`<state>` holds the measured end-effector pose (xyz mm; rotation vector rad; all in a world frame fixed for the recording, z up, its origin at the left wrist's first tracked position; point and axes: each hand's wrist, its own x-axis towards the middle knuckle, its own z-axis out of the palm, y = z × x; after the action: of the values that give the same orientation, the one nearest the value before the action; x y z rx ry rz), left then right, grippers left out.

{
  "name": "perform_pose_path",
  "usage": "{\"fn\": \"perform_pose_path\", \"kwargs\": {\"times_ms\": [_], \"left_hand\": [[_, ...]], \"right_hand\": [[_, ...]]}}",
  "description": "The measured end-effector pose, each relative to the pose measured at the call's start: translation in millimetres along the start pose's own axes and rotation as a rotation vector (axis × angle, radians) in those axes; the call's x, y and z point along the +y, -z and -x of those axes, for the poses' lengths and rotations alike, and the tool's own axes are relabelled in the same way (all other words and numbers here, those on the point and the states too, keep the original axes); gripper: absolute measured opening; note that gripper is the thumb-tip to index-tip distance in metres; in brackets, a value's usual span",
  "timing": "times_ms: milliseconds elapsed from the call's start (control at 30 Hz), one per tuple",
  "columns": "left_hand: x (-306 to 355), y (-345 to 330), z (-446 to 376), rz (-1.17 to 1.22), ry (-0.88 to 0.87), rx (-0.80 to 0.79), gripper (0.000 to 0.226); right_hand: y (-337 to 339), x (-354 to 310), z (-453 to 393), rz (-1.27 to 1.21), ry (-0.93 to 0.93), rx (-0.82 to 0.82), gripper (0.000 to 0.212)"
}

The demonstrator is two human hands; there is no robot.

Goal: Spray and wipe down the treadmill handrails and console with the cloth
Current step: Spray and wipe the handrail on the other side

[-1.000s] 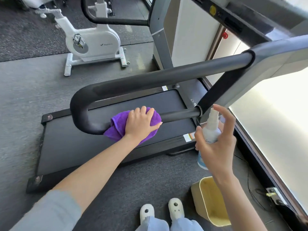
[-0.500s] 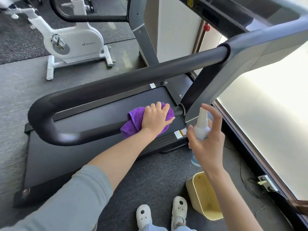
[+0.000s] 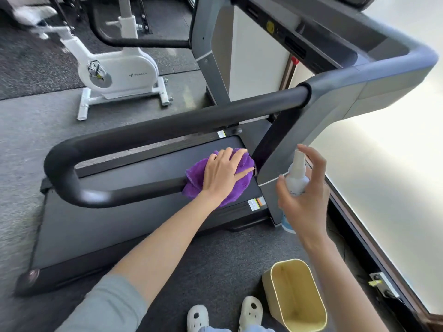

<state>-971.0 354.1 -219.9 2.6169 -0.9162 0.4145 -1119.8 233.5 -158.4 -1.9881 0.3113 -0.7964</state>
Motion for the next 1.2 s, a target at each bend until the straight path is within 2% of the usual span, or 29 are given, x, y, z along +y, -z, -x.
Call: {"fn": "perform_pose_path", "kwargs": {"times_ms": [200,333,500,633,800,1100,1200], "left_hand": [[8.9,96.0,20.7,-0.062,0.034,0.414,0.051],[13.6,156.8,18.0,-0.133,0.083,0.547,0.053],[1.8,200.2,9.9,-0.251,0.149,0.503,0.056],[-30.1,215.9,11.7,-0.349,0.104,0.502,0.054],[-57.2,189.3,20.0,-0.417,0.193,0.227,0.062],[-75.5,180.5,15.6,-0.421,0.190,0.352,0.056],[-82.7,183.0,23.7,-0.449,0.260,0.376,0.056]], "right_hand": [[-4.1,-7.8,-11.3,-0.091,0.068,0.042,0.060],[-7.9,-21.3,-25.2,-0.141,0.075,0.017,0.058],[-18.5,-37.1,-39.5,-0.146,0.124,-0.015,0.060],[-25.9,-43.7,-46.2,-0.167,0.129,-0.034,0.061],[-37.5,-42.5,-45.6,-0.178,0.117,-0.066,0.061],[-37.4,-31.4,-51.9,-0.187,0.119,-0.095,0.063],[-32.2,-26.8,-54.0,-0.177,0.137,-0.092,0.060]]}}
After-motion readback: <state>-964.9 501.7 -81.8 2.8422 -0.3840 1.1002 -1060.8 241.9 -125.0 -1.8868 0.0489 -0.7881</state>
